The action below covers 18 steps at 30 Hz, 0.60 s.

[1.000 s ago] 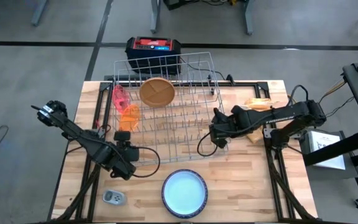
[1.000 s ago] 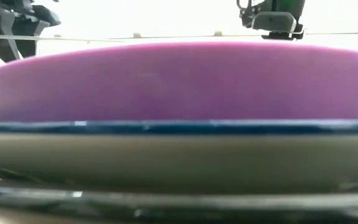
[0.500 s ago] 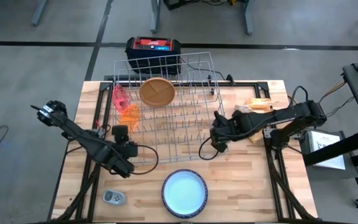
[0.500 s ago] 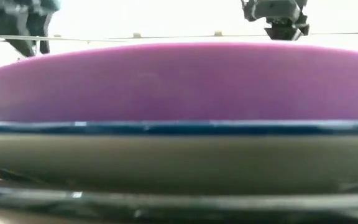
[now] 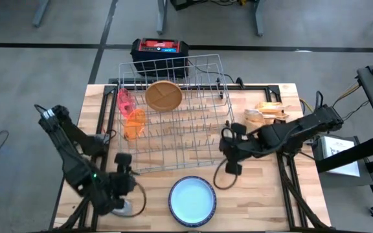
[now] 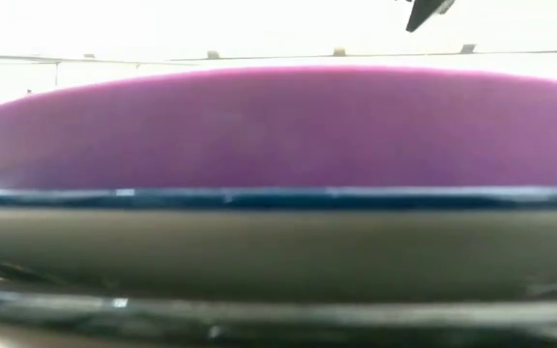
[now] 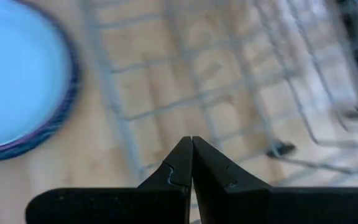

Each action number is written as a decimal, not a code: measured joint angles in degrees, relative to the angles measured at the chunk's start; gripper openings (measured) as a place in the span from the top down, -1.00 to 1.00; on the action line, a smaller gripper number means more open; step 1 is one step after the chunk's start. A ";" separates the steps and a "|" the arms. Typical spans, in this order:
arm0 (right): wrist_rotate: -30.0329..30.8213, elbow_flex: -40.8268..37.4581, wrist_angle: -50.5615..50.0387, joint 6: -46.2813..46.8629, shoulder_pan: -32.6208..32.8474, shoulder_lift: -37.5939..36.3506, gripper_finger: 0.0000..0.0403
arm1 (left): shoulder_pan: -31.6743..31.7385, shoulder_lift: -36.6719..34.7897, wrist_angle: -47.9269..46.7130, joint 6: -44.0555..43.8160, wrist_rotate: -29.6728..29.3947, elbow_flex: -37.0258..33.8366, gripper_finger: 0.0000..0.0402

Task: Sort dishes
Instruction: Adjust the dish rack on the table

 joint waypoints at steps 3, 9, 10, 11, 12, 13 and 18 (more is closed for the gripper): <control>-1.78 0.10 3.20 -1.66 1.75 -0.75 1.00 | -2.35 1.80 2.76 -2.67 -0.09 -0.04 0.36; -1.90 -0.46 3.34 -1.48 2.03 -0.70 1.00 | -3.21 4.32 1.76 -6.62 2.69 -1.46 0.72; -1.92 -0.73 3.31 -1.33 2.03 -0.65 1.00 | -3.17 4.32 1.62 -7.73 2.56 -2.16 0.80; -1.83 -0.99 3.36 -1.06 2.03 -0.58 1.00 | -2.98 4.28 1.60 -8.76 2.50 -2.93 0.89; -1.67 -1.32 3.35 -0.72 2.03 -0.55 1.00 | -2.91 4.25 1.54 -9.87 2.42 -3.86 0.94; -1.53 -1.67 3.22 -0.47 1.96 -0.55 1.00 | -2.90 4.22 1.00 -11.20 2.43 -4.78 0.97; -1.38 -3.04 3.01 1.46 1.86 -0.55 1.00 | -2.61 4.02 0.09 -15.54 2.48 -9.15 0.99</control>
